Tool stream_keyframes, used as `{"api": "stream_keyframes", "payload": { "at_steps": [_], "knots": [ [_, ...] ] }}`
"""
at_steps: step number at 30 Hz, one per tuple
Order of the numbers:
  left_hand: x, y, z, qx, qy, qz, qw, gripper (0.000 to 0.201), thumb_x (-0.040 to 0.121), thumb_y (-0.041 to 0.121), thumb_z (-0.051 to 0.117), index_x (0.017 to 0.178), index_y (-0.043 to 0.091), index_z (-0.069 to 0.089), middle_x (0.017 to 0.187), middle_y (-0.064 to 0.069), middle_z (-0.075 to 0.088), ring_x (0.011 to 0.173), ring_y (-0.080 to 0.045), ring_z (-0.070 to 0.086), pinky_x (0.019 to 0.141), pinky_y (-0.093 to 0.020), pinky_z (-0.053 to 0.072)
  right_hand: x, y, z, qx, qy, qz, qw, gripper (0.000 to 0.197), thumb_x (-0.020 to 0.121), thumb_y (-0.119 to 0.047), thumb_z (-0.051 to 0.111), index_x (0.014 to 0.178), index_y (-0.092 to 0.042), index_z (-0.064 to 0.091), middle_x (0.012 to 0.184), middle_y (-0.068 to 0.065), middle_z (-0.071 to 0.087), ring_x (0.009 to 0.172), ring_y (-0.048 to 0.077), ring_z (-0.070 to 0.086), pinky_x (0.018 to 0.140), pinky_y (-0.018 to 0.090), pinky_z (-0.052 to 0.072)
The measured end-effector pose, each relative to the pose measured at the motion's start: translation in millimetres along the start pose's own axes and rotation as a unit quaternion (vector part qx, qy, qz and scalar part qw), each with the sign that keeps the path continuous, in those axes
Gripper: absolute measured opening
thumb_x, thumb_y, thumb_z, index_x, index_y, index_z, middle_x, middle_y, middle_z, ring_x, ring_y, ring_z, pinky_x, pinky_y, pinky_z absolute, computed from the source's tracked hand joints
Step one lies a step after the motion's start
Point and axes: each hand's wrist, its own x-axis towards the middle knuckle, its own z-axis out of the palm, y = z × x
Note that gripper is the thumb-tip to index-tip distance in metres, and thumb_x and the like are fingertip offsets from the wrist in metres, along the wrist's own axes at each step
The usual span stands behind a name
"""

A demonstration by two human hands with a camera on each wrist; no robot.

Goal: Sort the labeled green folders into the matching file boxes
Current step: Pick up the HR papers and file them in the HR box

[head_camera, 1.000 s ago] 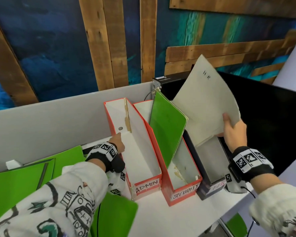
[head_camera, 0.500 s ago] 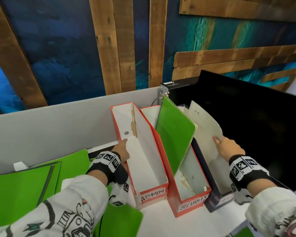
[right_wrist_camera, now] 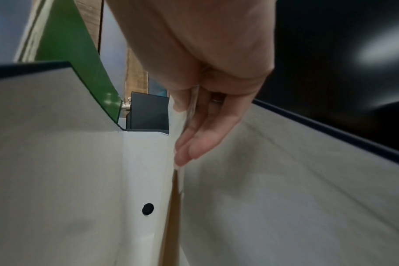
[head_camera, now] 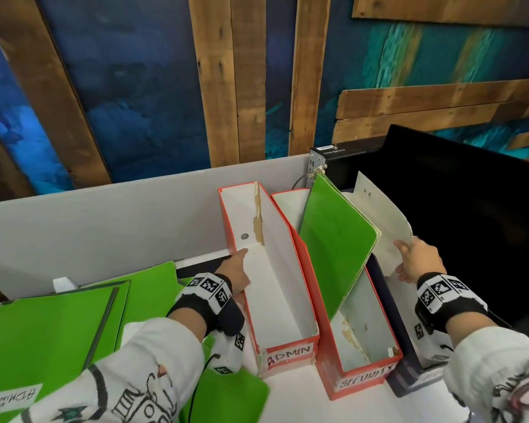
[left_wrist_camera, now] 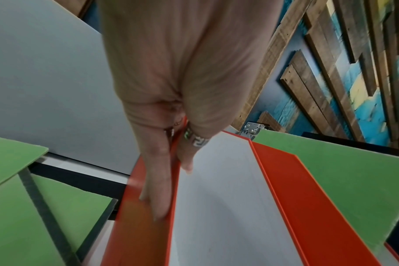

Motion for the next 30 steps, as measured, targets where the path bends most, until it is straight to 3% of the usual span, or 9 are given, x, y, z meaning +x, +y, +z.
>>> {"api": "stream_keyframes", "payload": {
  "at_steps": [6,12,16,18,20,23,25,28,30],
  "knots": [
    [-1.6,-2.4,-0.5,0.005,0.01,-0.005,1.0,0.078,0.085,-0.001,0.056,0.149,0.022,0.018,0.145,-0.01,0.042,0.128,-0.026,0.047,0.102,-0.031,0.043,0.3,-1.9,-2.2,-0.099,0.072,-0.035,0.992,0.023,0.094,-0.031,0.045,0.11,-0.02,0.057,0.085,0.018,0.069,0.079,0.033,0.067,0.073,0.039,0.054],
    [-6.1,-1.0,-3.4,-0.001,0.005,-0.003,1.0,0.079,0.086,-0.001,0.057,0.149,0.023,0.016,0.146,-0.008,0.041,0.126,-0.026,0.049,0.097,-0.03,0.045,-8.9,6.5,-1.3,-0.093,0.089,-0.015,0.992,0.049,0.09,-0.056,0.042,0.097,-0.008,0.051,0.073,0.015,0.068,0.066,0.029,0.067,0.069,0.039,0.055],
    [-11.8,-0.1,-6.3,-0.025,-0.015,0.001,1.0,0.08,0.086,-0.001,0.055,0.148,0.031,0.016,0.144,-0.008,0.042,0.115,-0.032,0.057,0.082,-0.043,0.057,-30.6,-8.7,-15.8,0.003,0.182,-0.063,0.981,0.042,0.092,-0.048,0.046,0.123,-0.021,0.043,0.094,0.024,0.065,0.088,0.042,0.063,0.074,0.043,0.048],
    [-16.1,-0.9,-7.5,-0.031,-0.016,0.016,0.999,0.08,0.088,0.001,0.055,0.148,0.034,0.015,0.145,-0.008,0.041,0.108,-0.032,0.062,0.069,-0.038,0.06,-44.5,-22.3,-26.8,0.075,0.225,-0.073,0.969,0.039,0.094,-0.045,0.043,0.127,-0.024,0.04,0.091,0.022,0.065,0.088,0.041,0.063,0.071,0.04,0.043],
    [-21.3,-3.9,-10.0,-0.03,-0.025,0.035,0.999,0.082,0.09,0.006,0.056,0.147,0.042,0.009,0.146,-0.007,0.04,0.109,-0.032,0.062,0.074,-0.037,0.059,-57.4,-37.8,-34.4,0.138,0.269,-0.08,0.95,0.038,0.094,-0.046,0.04,0.126,-0.026,0.04,0.088,0.015,0.065,0.089,0.037,0.062,0.075,0.042,0.044],
    [-31.6,-12.6,-16.2,-0.066,-0.063,0.053,0.994,0.09,0.091,0.012,0.056,0.136,0.064,-0.001,0.145,-0.01,0.039,0.101,-0.036,0.065,0.068,-0.048,0.059,-80.5,-62.7,-43.0,0.193,0.319,-0.101,0.922,0.028,0.09,-0.051,0.036,0.113,-0.038,0.043,0.065,-0.005,0.052,0.074,0.028,0.058,0.078,0.047,0.048],
    [-38.4,-25.1,-24.0,-0.088,-0.073,0.06,0.992,0.089,0.092,0.016,0.055,0.131,0.069,-0.004,0.149,-0.01,0.035,0.098,-0.035,0.066,0.061,-0.044,0.06,-97.7,-78.7,-42.0,0.202,0.334,-0.118,0.913,0.014,0.088,-0.055,0.035,0.102,-0.051,0.037,0.057,-0.007,0.046,0.064,0.031,0.057,0.071,0.055,0.051],
    [-50.0,-49.6,-41.6,-0.125,-0.071,0.041,0.989,0.081,0.094,0.021,0.054,0.141,0.054,-0.004,0.143,-0.007,0.043,0.105,-0.031,0.063,0.064,-0.039,0.058,-122.8,-105.0,-33.2,0.275,0.314,-0.16,0.895,0.008,0.089,-0.051,0.038,0.096,-0.054,0.038,0.054,-0.007,0.048,0.053,0.032,0.053,0.055,0.057,0.048],
    [-55.4,-71.0,-56.1,-0.143,-0.07,0.017,0.987,0.074,0.095,0.019,0.052,0.148,0.039,0.005,0.123,-0.001,0.054,0.102,-0.026,0.06,0.072,-0.042,0.056,-143.4,-128.1,-26.7,0.33,0.298,-0.198,0.874,0.007,0.091,-0.043,0.04,0.096,-0.048,0.042,0.046,-0.007,0.049,0.044,0.025,0.047,0.044,0.046,0.045]
  ]
}}
